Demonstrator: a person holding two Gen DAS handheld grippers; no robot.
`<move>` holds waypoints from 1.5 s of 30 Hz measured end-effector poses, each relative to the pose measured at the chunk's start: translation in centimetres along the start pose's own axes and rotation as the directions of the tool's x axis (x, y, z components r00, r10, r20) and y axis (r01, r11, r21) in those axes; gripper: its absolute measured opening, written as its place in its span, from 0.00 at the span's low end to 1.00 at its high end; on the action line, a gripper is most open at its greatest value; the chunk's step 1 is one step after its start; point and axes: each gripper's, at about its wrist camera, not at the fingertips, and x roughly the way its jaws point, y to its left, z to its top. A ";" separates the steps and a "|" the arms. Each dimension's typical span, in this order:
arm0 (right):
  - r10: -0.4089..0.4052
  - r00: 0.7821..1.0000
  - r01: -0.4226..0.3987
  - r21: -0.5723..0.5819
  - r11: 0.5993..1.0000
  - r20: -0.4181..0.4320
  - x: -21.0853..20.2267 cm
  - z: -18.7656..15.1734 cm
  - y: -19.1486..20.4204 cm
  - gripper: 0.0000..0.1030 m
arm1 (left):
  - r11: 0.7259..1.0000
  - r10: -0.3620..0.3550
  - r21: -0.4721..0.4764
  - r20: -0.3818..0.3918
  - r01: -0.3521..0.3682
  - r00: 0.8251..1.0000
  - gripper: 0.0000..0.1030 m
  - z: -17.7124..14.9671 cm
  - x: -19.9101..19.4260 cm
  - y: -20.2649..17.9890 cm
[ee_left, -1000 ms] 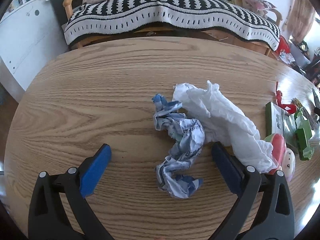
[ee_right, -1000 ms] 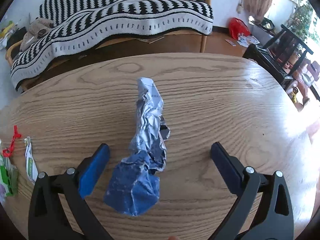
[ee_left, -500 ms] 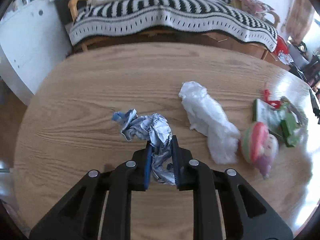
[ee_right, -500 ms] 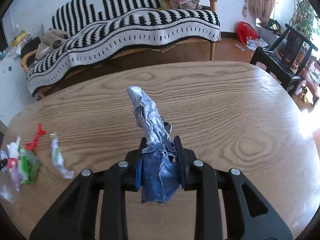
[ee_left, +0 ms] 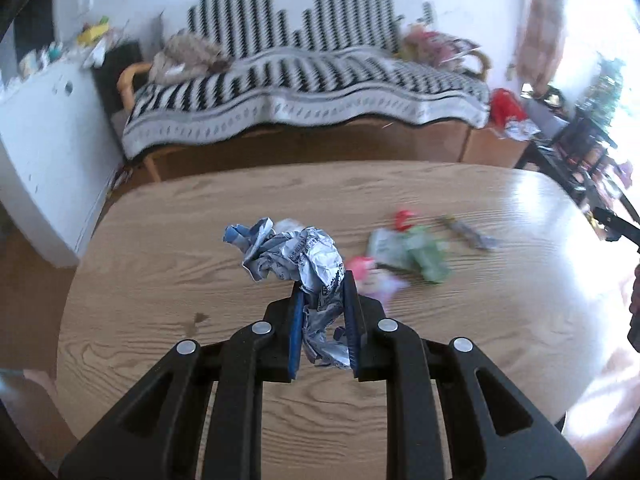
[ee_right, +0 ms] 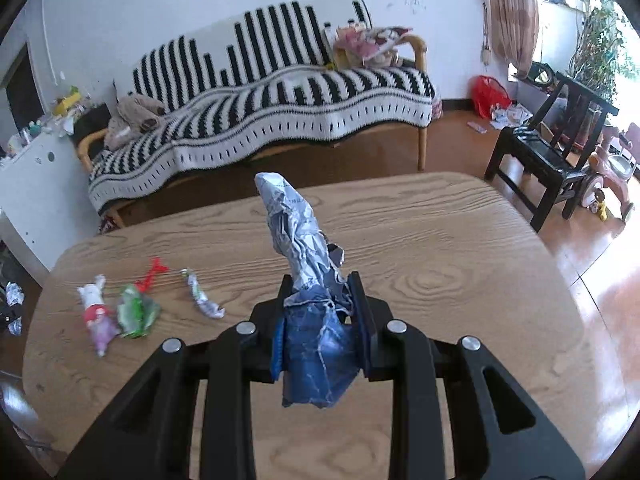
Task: Collect trash
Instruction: 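Carry both crumpled items over the bin and lower them inside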
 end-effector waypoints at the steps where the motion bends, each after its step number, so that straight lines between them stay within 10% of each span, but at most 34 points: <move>1: -0.001 1.000 0.001 0.001 1.000 0.016 -1.6 -0.3 -0.4 0.26 | 1.000 -0.014 0.017 0.014 0.013 1.000 0.17 -0.1 -0.8 -1.2; 8: -0.032 0.996 0.031 0.013 0.999 0.089 -12.5 -4.3 -4.5 0.27 | 0.962 -0.246 0.127 0.013 0.242 0.969 0.17 -3.2 -4.9 -13.6; 16: -0.089 0.995 0.085 0.094 0.992 0.036 -19.4 -14.4 -10.2 0.27 | 0.819 -0.500 0.226 -0.173 0.528 0.849 0.17 -13.5 -6.0 -29.9; 21: -0.078 0.994 0.093 0.241 0.966 -0.071 -18.1 -24.4 -12.3 0.27 | 0.760 -0.509 0.265 -0.324 0.593 0.797 0.17 -20.7 -3.3 -35.9; 30: -0.022 0.980 0.110 0.444 0.889 -0.198 -15.0 -35.1 -15.1 0.27 | 0.748 -0.467 0.280 -0.423 0.602 0.776 0.17 -26.9 1.9 -38.6; 33: -0.017 0.969 0.130 0.450 0.884 -0.245 -13.5 -36.4 -15.3 0.27 | 0.723 -0.425 0.379 -0.415 0.578 0.804 0.17 -29.3 3.0 -38.7; 45: 0.003 0.949 0.144 0.444 0.884 -0.314 -11.0 -37.6 -14.9 0.27 | 0.728 -0.426 0.322 -0.478 0.605 0.768 0.17 -29.9 5.4 -38.4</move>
